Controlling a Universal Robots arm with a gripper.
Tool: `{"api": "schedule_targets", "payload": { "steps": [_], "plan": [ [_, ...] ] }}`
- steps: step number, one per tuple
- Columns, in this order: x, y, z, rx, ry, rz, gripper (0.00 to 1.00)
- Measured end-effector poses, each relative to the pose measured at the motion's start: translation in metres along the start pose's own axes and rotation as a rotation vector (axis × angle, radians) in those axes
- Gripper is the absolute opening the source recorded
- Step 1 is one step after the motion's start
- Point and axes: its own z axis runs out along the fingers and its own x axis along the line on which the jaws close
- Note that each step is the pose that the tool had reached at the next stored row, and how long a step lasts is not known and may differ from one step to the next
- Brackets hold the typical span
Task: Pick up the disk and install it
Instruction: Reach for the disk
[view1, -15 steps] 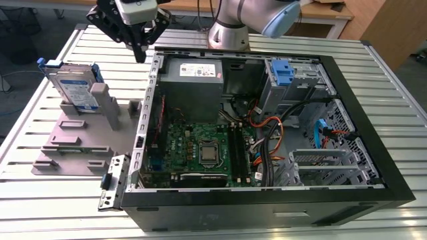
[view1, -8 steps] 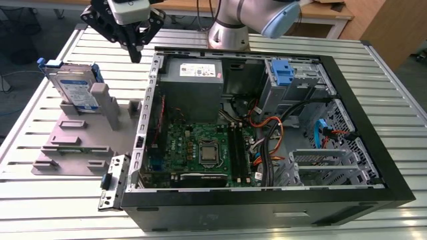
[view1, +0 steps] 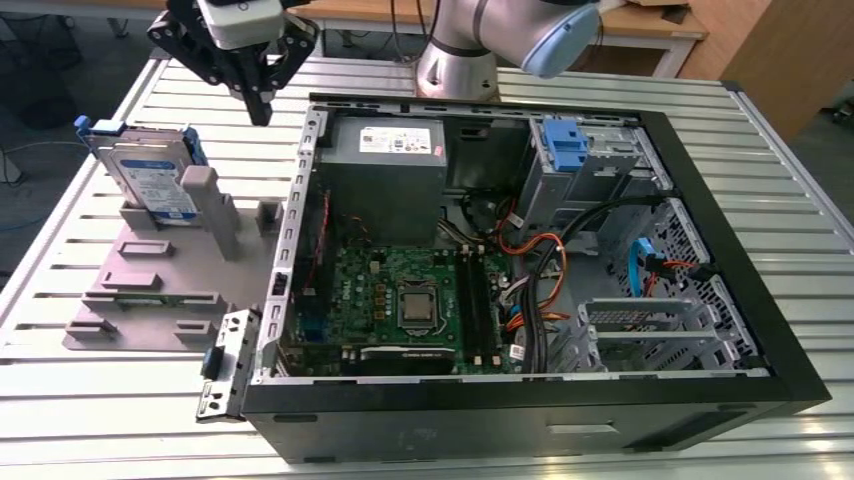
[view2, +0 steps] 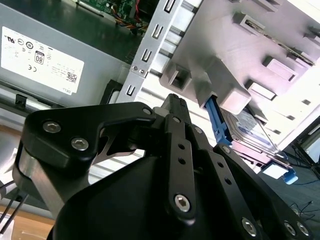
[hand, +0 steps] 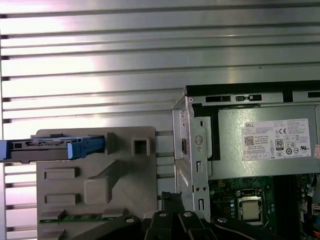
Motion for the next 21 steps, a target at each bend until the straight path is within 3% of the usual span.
{"api": "schedule_targets", "payload": {
  "steps": [21],
  "plan": [
    [0.0357, -0.0028, 0.0004, 0.0000, -0.0005, 0.000, 0.11]
  ]
}}
